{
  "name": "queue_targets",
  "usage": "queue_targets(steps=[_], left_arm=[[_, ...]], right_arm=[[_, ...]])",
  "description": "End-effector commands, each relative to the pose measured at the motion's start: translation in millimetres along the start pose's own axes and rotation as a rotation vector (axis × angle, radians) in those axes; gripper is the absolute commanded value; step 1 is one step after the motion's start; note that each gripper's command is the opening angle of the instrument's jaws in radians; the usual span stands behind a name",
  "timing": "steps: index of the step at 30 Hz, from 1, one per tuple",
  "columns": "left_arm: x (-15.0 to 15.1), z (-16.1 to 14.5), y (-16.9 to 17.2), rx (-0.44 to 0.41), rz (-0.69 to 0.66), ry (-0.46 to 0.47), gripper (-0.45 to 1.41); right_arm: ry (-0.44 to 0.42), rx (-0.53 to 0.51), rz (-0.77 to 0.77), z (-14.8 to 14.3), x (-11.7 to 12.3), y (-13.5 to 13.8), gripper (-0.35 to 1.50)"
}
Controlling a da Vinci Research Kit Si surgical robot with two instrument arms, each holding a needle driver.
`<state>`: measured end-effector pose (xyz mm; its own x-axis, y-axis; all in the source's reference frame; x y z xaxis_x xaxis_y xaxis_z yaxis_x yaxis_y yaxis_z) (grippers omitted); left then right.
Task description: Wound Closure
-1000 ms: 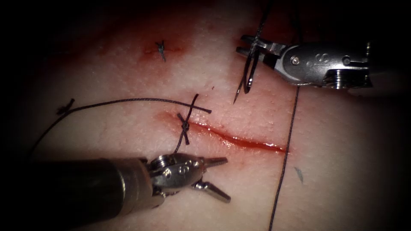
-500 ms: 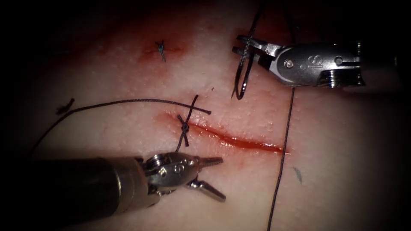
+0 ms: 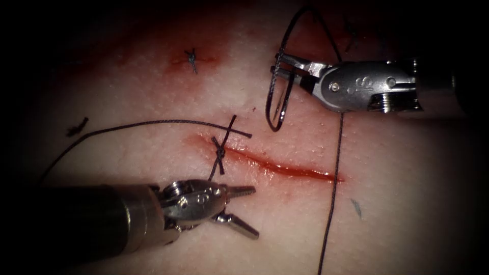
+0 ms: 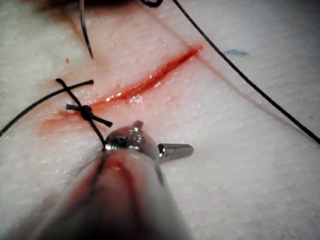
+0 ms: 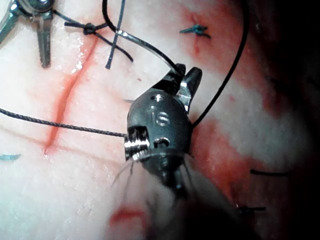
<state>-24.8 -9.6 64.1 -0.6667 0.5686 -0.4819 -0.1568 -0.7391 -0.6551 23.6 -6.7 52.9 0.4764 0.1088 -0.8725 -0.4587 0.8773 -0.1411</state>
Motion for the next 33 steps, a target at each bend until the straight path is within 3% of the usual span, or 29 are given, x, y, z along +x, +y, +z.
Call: queue_targets(steps=[1, 12, 33], left_arm=[[-0.2, 1.0, 0.0, -0.002, 0.000, 0.000, 0.78], [0.1, 1.2, 0.2, 0.001, -0.003, 0.001, 0.78], [0.1, 1.2, 0.1, 0.001, -0.003, 0.001, 0.78]], right_arm=[[0.004, 0.001, 0.002, 0.6, 0.0, -0.6, -0.35], [0.042, -0.059, -0.056, -1.0, 2.4, 1.3, -0.35], [0.037, -0.039, -0.036, -0.9, 2.1, -0.4, -0.35]])
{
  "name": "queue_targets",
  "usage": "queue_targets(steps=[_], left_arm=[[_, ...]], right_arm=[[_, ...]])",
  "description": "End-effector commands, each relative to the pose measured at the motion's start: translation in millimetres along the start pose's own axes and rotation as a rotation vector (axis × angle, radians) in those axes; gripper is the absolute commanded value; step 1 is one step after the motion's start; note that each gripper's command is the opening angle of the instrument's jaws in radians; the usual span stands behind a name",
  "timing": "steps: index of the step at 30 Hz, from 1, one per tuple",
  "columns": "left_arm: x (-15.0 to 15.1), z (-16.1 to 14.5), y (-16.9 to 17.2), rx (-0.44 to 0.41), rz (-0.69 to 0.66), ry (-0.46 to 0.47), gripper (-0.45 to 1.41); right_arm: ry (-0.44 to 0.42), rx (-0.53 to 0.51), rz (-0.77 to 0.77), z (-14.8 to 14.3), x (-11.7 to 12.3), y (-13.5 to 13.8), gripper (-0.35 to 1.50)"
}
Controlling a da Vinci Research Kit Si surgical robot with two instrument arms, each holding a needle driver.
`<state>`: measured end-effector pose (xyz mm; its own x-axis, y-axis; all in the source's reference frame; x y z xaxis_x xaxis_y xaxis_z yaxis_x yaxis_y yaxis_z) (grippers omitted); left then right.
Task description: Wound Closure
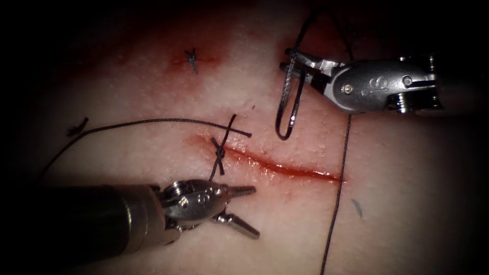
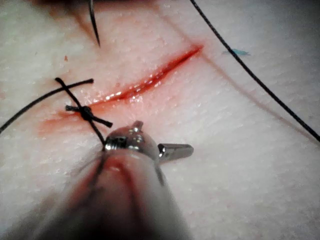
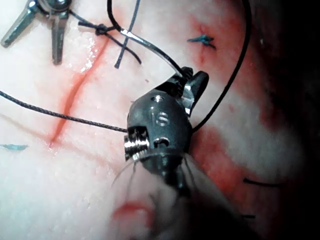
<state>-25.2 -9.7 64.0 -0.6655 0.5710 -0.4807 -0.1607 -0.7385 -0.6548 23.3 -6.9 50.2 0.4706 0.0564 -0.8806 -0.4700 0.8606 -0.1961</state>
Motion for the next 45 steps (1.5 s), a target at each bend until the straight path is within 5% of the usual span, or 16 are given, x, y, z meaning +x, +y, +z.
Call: queue_targets(steps=[1, 45], left_arm=[[-0.2, 0.9, 0.0, -0.002, 0.000, 0.000, 0.78], [-0.3, 0.7, 0.0, -0.005, -0.004, -0.001, 0.74]], right_arm=[[0.003, 0.003, 0.011, 0.6, -0.1, -0.8, -0.35], [0.059, 0.037, 0.089, 0.0, -2.7, -4.3, -0.35]])
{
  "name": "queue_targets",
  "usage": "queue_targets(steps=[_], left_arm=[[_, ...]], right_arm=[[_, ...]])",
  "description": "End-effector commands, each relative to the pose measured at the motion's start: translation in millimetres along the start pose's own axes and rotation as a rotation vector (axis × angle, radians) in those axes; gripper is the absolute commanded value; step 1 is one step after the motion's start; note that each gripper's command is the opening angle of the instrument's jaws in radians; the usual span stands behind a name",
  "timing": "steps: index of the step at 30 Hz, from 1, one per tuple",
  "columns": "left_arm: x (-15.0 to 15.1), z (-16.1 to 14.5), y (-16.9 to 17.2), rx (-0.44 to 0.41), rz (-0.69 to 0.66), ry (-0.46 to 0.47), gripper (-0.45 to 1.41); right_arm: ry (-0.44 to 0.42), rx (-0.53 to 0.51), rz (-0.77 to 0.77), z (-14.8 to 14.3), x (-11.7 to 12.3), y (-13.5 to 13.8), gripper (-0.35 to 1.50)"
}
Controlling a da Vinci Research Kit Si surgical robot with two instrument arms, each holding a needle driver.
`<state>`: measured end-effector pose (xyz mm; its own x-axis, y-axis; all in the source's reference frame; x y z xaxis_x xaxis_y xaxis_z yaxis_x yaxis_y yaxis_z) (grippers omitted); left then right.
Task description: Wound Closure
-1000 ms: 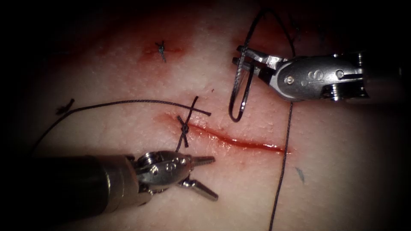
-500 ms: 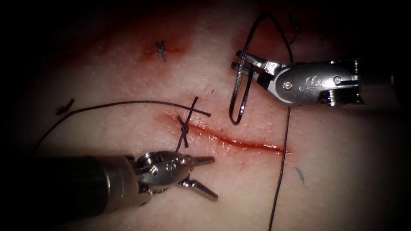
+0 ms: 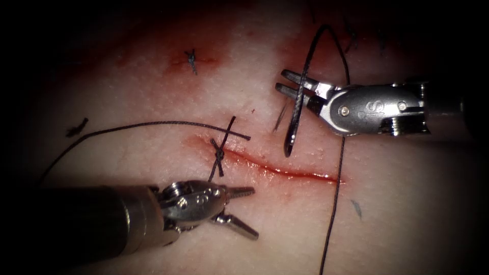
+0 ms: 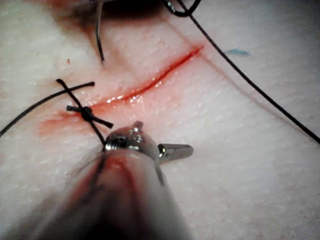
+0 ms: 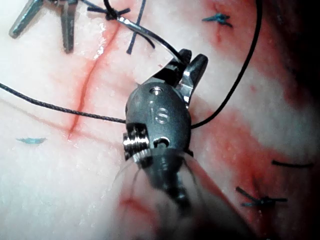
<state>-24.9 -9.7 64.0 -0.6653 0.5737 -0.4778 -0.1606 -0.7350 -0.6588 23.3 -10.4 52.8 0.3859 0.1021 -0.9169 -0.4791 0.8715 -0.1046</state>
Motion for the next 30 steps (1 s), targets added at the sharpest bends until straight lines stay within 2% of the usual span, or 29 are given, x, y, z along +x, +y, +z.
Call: queue_targets(steps=[1, 10, 15, 21, 30], left_arm=[[-0.2, 0.9, 0.0, -0.002, 0.000, 0.000, 0.74], [0.2, 0.8, -0.1, -0.003, -0.004, 0.001, 0.74], [0.3, 0.9, -0.1, -0.002, -0.005, 0.001, 0.74], [0.2, 0.9, -0.2, -0.003, -0.004, 0.001, 0.74], [0.2, 0.9, -0.2, -0.002, -0.004, 0.001, 0.74]], right_arm=[[0.001, 0.001, 0.003, 0.7, -0.2, -0.7, -0.35], [-0.009, 0.025, 0.040, 0.8, -0.6, -1.7, -0.35], [-0.059, 0.095, 0.108, 1.8, -0.9, -2.9, -0.35], [-0.088, 0.144, 0.101, 2.1, -1.3, -4.6, -0.35], [-0.109, 0.161, 0.087, 1.6, -1.6, -5.7, -0.35]])
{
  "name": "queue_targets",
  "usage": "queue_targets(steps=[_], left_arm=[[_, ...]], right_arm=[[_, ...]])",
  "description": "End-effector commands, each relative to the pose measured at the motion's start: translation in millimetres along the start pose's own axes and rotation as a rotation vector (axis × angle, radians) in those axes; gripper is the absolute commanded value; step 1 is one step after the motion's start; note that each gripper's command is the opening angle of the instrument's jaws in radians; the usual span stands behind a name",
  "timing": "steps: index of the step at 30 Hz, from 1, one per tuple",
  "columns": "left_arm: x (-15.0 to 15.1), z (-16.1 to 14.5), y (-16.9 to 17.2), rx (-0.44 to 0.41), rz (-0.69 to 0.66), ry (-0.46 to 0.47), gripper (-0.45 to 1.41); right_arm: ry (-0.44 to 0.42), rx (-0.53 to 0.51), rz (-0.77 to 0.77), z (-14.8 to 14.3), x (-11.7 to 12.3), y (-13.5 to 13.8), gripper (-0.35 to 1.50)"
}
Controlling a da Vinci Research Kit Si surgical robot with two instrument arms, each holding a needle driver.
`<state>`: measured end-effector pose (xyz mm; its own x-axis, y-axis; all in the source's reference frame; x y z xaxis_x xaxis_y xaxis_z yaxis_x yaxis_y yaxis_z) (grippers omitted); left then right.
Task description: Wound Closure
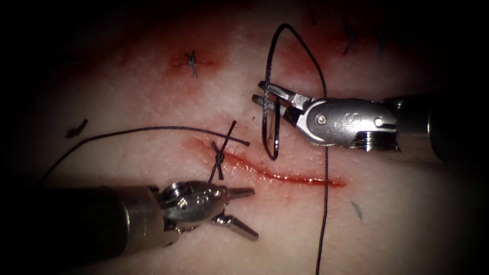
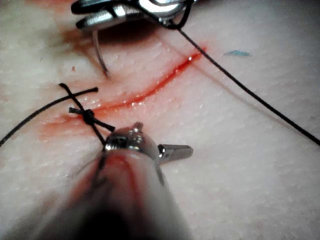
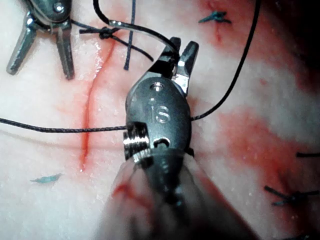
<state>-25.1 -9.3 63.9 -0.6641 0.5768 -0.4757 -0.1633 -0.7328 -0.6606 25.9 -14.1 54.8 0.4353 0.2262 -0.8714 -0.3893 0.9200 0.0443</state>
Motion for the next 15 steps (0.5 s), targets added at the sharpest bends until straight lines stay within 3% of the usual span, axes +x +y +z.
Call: queue_targets(steps=[1, 15], left_arm=[[-0.2, 0.9, 0.0, -0.002, 0.000, 0.000, 0.74], [-0.3, 1.3, -0.2, 0.002, 0.001, 0.000, 0.74]], right_arm=[[-0.001, 0.004, -0.006, 0.6, -0.7, -1.1, -0.35], [-0.025, 0.015, -0.022, 0.7, -1.7, -2.0, -0.35]])
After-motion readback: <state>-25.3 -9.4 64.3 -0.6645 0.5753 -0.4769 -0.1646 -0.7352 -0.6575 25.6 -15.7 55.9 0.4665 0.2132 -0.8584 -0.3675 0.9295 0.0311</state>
